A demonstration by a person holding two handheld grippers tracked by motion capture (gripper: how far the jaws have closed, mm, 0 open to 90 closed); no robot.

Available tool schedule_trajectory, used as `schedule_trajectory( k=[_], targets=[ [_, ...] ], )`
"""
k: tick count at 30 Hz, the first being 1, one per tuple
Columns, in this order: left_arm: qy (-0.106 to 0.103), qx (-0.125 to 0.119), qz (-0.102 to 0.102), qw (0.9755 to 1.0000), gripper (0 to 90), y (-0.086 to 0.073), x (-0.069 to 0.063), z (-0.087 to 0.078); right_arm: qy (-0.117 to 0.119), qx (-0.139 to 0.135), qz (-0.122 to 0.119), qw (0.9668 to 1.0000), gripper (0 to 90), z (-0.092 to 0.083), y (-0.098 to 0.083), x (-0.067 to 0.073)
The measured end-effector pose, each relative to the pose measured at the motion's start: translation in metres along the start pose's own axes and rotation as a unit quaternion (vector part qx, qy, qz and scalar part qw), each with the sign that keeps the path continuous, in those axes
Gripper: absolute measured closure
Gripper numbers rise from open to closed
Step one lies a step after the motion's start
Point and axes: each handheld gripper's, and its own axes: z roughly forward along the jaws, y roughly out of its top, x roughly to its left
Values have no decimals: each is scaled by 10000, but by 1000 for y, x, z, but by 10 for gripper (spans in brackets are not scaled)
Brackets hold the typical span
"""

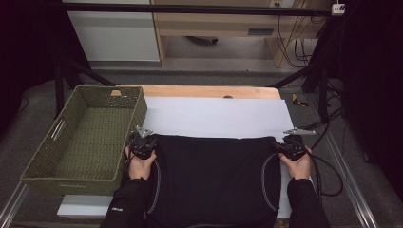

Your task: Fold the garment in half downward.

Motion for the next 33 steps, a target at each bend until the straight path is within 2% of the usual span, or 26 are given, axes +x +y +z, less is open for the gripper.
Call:
schedule_trajectory(
  k=[3,6,8,10,12,13,15,16,19,23,27,28,29,31,33],
  targets=[
    [55,-74,32,10000,838,7,1,2,-59,-48,-82,9999,851,1,8,0],
    [136,-72,167,9997,838,14,0,8,-155,-66,-142,9998,852,5,15,-2],
    [143,-148,120,9997,837,17,1,12,-239,-111,-168,9995,852,10,18,-4],
    [183,-86,109,9997,836,19,3,18,-290,-169,-126,9994,851,15,19,-7],
    [151,-29,-9,9999,836,20,6,25,-309,-177,-97,9993,851,20,20,-10],
    [173,-11,4,9999,835,19,7,28,-326,-225,-121,9991,851,22,21,-11],
    [144,92,-143,9998,834,16,8,33,-345,-295,-148,9989,850,25,22,-12],
    [141,54,-145,9998,833,15,8,34,-325,-319,-153,9988,850,25,23,-13],
    [119,76,-109,9998,826,15,10,33,-363,-353,-182,9986,850,27,25,-14],
    [136,79,-62,9999,799,14,10,33,-597,-124,-317,9976,850,30,22,-14],
    [113,126,-97,9998,752,15,9,29,-607,-11,-169,9980,846,29,21,-14],
    [86,124,-103,9998,720,15,8,28,-635,20,-199,9978,842,29,20,-13],
    [61,118,-104,9999,695,16,7,26,-611,13,-130,9980,833,28,20,-12],
    [8,56,-65,10000,620,17,4,20,-543,-48,-120,9984,792,26,20,-9],
    [-67,-43,-4,10000,569,19,0,11,-532,-154,-199,9983,707,20,20,-3]
  ],
)
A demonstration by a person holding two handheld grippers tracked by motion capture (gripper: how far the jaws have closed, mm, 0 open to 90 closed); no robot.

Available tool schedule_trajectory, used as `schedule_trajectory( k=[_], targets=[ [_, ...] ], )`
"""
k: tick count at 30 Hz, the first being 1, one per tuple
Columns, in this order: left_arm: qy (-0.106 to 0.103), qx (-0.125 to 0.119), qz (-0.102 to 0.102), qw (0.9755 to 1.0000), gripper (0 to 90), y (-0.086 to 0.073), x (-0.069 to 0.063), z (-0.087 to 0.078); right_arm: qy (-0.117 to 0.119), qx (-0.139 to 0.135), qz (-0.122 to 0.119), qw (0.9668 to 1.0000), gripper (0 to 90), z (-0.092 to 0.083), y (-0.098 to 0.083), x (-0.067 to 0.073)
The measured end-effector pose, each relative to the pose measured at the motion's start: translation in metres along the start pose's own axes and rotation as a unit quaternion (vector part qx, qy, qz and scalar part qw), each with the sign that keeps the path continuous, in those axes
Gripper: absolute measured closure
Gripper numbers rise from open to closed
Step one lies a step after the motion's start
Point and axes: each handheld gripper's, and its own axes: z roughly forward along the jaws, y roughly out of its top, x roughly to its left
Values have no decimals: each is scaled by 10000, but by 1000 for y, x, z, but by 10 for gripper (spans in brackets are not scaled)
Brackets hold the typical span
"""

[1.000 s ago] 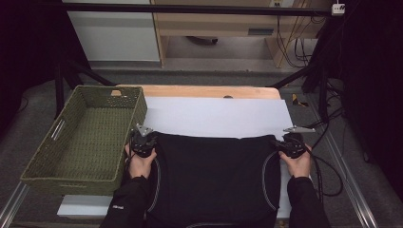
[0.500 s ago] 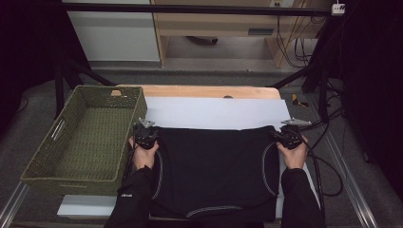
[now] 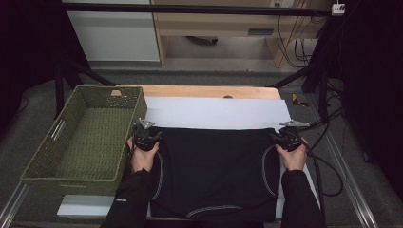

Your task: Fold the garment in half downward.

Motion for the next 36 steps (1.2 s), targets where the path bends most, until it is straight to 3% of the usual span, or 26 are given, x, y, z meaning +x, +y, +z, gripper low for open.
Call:
schedule_trajectory(
  k=[2,5,9,14,16,20,23,26,36],
  targets=[
    [-166,-247,0,9996,513,2,-4,-16,-12,-148,-159,9998,569,-7,0,5],
    [-430,-459,70,9980,409,0,-8,-37,122,-455,-6,9989,431,-19,-4,10],
    [-944,-524,63,9941,282,-8,-11,-56,330,-695,-82,9970,301,-36,-8,20],
    [-1297,-407,132,9906,161,-22,-13,-65,914,-785,-86,9927,163,-56,-13,40],
    [-1361,-351,230,9898,139,-26,-15,-67,1170,-860,-126,9893,150,-63,-15,51],
    [-1602,-412,317,9857,89,-31,-16,-74,1553,-945,-221,9831,103,-74,-20,71],
    [-1836,-446,198,9818,41,-33,-16,-77,1685,-937,-272,9809,71,-77,-21,86],
    [-1857,-421,311,9812,15,-34,-19,-78,1814,-888,-367,9787,47,-78,-21,101],
    [-1925,-532,381,9791,0,-22,-22,-75,2271,-740,-733,9683,21,-81,-24,154]
  ],
)
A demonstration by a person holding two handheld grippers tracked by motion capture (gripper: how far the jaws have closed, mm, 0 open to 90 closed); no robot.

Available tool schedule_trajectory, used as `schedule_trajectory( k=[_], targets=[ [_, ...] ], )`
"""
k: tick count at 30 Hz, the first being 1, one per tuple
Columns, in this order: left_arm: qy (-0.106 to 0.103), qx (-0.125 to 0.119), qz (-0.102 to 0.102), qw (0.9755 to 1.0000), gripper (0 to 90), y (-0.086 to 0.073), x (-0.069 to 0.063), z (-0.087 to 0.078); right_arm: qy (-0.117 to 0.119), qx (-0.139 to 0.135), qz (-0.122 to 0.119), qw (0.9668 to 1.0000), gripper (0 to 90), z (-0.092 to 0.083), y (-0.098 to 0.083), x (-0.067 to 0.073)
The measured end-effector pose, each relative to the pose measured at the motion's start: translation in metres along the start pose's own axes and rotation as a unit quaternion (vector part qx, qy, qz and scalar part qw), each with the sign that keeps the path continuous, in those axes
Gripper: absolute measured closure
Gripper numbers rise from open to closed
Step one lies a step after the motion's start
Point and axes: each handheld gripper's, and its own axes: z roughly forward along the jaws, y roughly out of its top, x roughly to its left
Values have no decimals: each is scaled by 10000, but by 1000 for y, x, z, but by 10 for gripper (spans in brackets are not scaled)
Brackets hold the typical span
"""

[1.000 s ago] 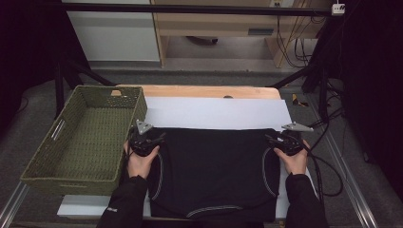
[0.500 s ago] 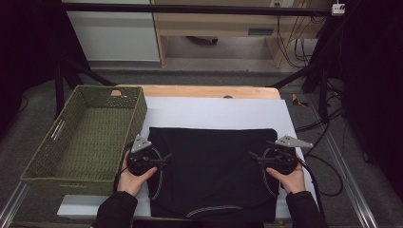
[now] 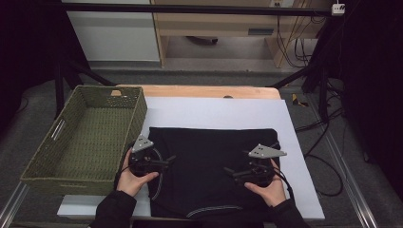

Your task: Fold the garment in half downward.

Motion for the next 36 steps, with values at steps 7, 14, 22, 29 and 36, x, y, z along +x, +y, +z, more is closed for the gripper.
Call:
schedule_trajectory(
  k=[7,14,22,29,36],
  targets=[
    [247,-99,-145,9995,18,11,9,12,234,83,-70,9997,21,13,-1,22],
    [544,-282,46,9981,90,15,19,20,372,176,-125,9991,21,24,-1,35],
    [886,-166,41,9959,147,18,29,33,419,230,-147,9988,21,30,-1,42],
    [1338,96,-431,9900,211,15,48,48,481,265,-215,9983,20,34,-2,47],
    [1522,324,-539,9863,284,18,61,60,522,314,-230,9979,19,35,-3,50]
  ],
)
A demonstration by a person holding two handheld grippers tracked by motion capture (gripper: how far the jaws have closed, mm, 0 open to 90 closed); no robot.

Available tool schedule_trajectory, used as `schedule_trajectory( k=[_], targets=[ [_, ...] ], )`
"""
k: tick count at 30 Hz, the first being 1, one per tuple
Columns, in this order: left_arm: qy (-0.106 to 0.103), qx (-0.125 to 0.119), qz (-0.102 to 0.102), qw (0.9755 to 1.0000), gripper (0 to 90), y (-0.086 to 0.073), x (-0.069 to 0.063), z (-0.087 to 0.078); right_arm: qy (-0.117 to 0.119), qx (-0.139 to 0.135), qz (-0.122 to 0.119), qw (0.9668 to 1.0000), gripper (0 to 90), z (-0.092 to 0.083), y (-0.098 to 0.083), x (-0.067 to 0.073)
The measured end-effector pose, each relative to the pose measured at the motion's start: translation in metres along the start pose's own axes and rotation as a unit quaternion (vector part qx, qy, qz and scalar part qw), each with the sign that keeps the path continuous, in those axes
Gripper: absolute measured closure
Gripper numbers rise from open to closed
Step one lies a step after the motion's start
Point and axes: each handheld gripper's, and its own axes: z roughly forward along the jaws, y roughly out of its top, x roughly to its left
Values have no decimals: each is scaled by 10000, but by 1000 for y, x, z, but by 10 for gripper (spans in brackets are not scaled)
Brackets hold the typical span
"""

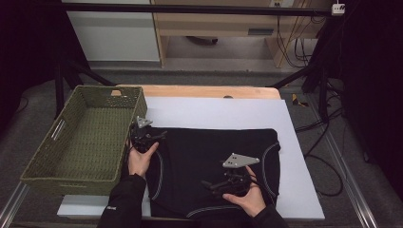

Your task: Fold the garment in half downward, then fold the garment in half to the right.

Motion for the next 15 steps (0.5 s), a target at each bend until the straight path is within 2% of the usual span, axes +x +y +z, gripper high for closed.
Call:
schedule_trajectory(
  k=[5,7,9,13,15],
  targets=[
    [289,182,212,9992,324,0,4,14,26,8,-19,10000,19,1,0,2],
    [370,199,224,9989,339,0,4,18,40,13,-45,10000,19,1,0,2],
    [376,194,173,9990,351,1,5,19,60,5,-54,10000,19,1,0,3],
    [483,353,364,9975,373,-1,6,24,108,7,-74,9999,20,1,0,6],
    [472,440,350,9973,371,-3,7,28,130,51,-84,9999,20,3,0,8]
  ],
)
